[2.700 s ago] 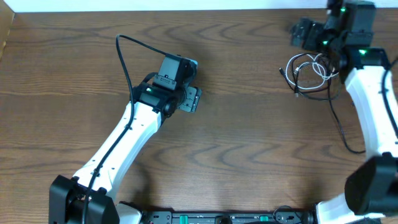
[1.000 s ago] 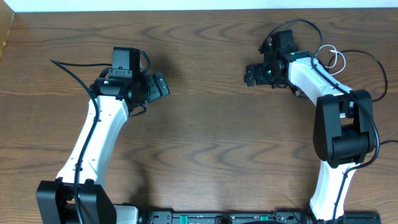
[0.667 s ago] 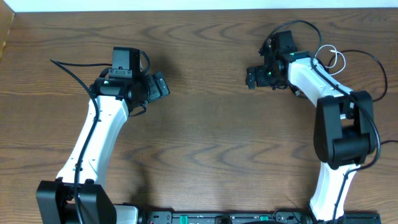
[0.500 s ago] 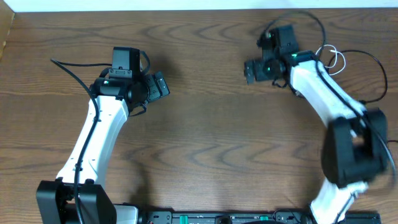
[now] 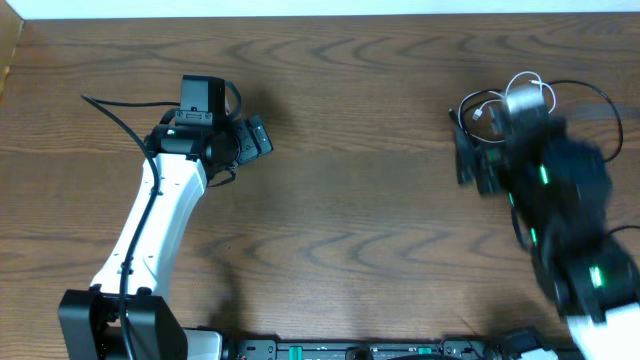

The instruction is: Untangle cables

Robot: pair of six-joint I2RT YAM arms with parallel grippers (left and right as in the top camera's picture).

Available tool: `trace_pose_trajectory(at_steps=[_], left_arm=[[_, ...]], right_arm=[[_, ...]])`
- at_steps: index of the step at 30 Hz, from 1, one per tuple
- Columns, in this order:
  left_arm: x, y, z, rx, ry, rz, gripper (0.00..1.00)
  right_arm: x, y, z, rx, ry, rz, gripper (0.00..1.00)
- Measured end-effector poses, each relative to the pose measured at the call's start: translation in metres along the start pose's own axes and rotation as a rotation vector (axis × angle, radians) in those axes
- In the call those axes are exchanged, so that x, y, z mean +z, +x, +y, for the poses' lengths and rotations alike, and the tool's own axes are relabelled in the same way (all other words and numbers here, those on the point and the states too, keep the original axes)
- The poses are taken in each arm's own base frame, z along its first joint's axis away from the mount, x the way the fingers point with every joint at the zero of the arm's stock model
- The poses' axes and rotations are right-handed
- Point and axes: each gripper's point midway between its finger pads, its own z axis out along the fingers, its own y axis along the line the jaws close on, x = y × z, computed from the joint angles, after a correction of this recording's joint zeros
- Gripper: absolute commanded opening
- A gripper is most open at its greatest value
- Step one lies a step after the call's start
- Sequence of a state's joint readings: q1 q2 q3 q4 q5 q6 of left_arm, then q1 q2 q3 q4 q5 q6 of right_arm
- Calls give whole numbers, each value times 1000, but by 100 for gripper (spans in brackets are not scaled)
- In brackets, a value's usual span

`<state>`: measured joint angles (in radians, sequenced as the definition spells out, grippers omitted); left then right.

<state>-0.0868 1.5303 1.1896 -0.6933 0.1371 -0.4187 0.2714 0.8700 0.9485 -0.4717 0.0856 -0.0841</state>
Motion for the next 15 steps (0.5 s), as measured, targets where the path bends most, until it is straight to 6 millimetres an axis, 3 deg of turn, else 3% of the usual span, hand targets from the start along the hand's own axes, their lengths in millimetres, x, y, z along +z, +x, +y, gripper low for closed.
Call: trace_pose_trajectory(at_steps=[4,11,15], left_arm=[[0,0,0,-1,-1,2,98],[0,0,0,0,0,0,98],[0,0,0,0,0,0,98]], right_arm=[[-33,15,-2,9,12,-116,99],[-32,42,2,26,27,-359,99],[-40,43,3,37,33,-541,99]])
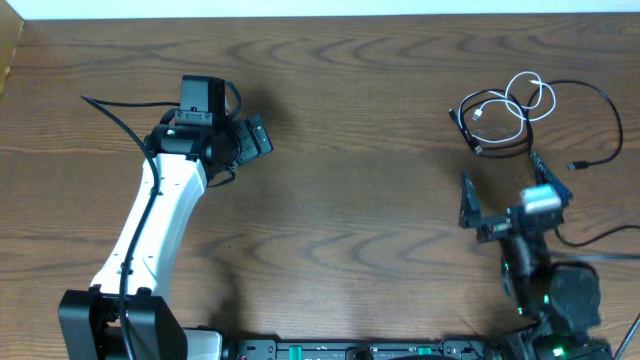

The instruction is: Untangle cables

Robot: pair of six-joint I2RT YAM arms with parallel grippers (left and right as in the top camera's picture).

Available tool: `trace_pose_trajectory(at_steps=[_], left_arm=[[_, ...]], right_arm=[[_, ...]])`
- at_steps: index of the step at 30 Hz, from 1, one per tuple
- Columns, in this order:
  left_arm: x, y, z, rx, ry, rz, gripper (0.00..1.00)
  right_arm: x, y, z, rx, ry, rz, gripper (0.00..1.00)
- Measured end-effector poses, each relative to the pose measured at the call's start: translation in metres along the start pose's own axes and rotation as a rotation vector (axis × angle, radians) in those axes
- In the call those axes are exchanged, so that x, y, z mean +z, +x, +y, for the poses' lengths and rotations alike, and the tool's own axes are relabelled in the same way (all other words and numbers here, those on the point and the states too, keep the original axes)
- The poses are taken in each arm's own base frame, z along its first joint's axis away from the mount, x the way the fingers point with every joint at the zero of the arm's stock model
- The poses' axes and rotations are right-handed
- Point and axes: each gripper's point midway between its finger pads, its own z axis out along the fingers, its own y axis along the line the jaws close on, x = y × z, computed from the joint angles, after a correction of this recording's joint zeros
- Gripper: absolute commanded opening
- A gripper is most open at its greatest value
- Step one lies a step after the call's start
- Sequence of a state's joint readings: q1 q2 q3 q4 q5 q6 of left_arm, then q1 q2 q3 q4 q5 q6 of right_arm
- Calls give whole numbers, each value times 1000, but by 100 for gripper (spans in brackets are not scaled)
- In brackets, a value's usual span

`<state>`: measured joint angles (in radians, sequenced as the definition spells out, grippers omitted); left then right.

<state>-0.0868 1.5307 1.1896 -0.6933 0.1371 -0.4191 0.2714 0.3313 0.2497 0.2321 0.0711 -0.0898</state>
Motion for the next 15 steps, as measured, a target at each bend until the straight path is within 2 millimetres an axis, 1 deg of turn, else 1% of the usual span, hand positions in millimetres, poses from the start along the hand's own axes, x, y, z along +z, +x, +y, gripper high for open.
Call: trace_pose_trajectory(at_steps=[3,5,7,9,12,13,14,15], left_arm=[[0,0,0,0,0,1,98],[0,0,0,0,0,1,98],[0,0,0,0,0,1,98],[0,0,0,0,0,1,98],[0,0,0,0,0,0,98],[0,0,0,0,0,1,98],[0,0,0,0,0,0,98],[0,0,0,0,0,1,98]], right_arm=[[-9,-1,0,5,6,-103,99],[-15,5,1,7,4,-140,99],[-18,19,2,7,0,-137,99],[-20,35,5,4,-10,-97,99],[-22,48,7,1,-21,-45,99],[-23,57,7,-3,-24,-7,99],[-26,73,7,-5,-24,54,99],[-27,80,7,-5,-22,81,99]])
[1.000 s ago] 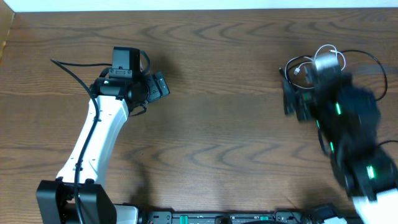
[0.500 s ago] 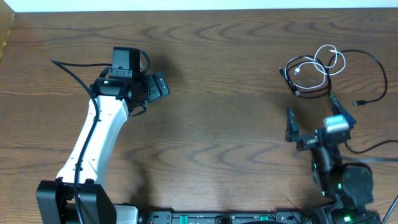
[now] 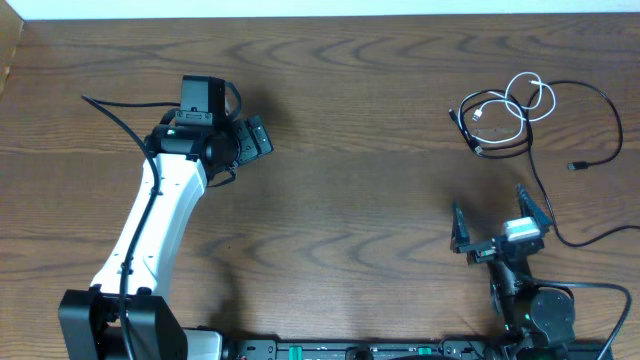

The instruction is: Untangle cables

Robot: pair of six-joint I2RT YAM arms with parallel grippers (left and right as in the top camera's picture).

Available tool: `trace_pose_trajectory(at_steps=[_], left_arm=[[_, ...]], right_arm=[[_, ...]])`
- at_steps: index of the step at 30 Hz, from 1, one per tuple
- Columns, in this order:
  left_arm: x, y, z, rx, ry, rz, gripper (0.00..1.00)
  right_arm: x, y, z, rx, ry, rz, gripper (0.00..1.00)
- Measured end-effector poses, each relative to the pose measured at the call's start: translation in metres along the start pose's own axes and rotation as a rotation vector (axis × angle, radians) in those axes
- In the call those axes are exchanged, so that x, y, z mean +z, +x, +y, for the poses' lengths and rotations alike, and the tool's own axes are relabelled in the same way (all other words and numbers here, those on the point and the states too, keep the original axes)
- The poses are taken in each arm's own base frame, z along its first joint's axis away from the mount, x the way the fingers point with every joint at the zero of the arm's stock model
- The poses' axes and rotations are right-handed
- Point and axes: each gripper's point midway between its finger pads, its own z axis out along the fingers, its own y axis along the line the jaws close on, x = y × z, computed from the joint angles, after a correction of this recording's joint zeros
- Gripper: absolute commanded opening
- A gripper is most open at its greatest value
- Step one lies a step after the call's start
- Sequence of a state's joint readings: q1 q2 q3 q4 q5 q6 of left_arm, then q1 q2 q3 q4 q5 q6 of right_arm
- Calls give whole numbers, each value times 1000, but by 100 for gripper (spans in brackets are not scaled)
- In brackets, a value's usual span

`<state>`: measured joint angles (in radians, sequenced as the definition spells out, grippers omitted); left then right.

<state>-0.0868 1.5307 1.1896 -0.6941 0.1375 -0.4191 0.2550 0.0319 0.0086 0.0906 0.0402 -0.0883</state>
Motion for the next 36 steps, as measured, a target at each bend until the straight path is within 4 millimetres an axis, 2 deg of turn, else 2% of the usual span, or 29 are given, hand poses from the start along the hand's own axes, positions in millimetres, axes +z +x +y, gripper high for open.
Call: trace_pose_trajectory(at_steps=[5,14,36], left_arm=[[0,0,0,0,0,0,98],[0,0,0,0,0,0,98],[0,0,0,0,0,0,98]], right_arm=[[-4,37,-5,29,19,147,99],[-6,39,-36,121,151,147,99],[-6,39,-36,153,153,145,99]])
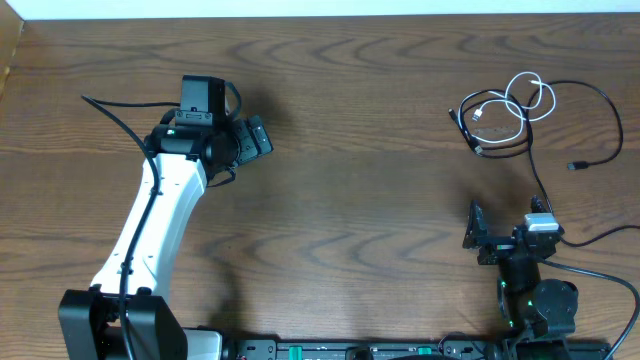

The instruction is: Untangle cables

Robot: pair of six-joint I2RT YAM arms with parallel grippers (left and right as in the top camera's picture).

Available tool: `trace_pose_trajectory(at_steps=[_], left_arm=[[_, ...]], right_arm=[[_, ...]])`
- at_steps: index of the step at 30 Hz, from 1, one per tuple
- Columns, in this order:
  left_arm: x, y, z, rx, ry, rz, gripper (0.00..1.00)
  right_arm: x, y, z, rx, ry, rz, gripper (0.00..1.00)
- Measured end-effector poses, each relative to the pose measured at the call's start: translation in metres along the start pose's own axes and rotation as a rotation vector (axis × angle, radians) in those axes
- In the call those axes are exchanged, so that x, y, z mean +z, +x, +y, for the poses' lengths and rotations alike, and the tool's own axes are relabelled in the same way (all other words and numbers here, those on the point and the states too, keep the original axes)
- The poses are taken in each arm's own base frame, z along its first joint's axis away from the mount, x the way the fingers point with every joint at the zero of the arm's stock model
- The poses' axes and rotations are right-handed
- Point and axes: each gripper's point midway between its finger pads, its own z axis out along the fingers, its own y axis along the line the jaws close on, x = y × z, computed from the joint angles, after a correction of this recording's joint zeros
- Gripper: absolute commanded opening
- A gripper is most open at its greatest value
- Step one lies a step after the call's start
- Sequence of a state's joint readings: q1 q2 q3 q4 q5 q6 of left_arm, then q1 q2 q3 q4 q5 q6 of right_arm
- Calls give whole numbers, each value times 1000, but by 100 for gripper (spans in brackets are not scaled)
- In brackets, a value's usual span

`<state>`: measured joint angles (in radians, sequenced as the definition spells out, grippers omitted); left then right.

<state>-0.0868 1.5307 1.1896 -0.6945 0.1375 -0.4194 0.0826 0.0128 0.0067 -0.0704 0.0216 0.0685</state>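
A tangle of cables lies at the far right: a thin white cable [528,92] coiled in loops, crossed by a black cable [606,112] that rings it and trails down toward the front edge. Its plug [576,166] lies loose. My right gripper [506,214] sits near the front right, below the tangle and clear of it, open and holding nothing. My left gripper [262,137] is far off at the left middle of the table, seen side on, with nothing visibly in it. Its jaw state does not show.
The brown wooden table [360,200] carries only the cables. The white left arm [160,215] stretches from the front left corner. A black lead [600,275] runs from the right arm's base to the right edge.
My right gripper has shifted slightly right and drawn closer to its base, and its fingers look less widely spread. The cables and the left arm have not moved.
My right arm was first blurred over the cable tangle at the far right. Then it stood below the tangle, open and empty, then lower near the front edge, and now close to its base. The cables lie as before and the left arm has not moved.
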Motion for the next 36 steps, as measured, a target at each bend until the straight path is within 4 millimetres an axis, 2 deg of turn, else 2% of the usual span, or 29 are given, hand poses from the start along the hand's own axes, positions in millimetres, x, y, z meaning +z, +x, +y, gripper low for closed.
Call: trace_pose_trajectory(at_steps=[11,17,20,23,26,32,36], left_arm=[[0,0,1,6,-5,-2,98],[2,2,4,115,-25,1,98],[11,15,10,209,-43,28,98],[32,36,23,277,-73,40,98],[49,45,36,308,-80,-28,98],[57,56,56,307,-48,-225,98],[64,75,68,308,-27,-294,98]], right_arm=[[0,0,0,0,0,0,99],[0,0,0,0,0,0,99],[0,0,0,0,0,0,99],[0,0,0,0,0,-1,99],[0,0,0,0,0,0,99],[0,0,0,0,0,-1,99],[0,0,0,0,0,-1,99]])
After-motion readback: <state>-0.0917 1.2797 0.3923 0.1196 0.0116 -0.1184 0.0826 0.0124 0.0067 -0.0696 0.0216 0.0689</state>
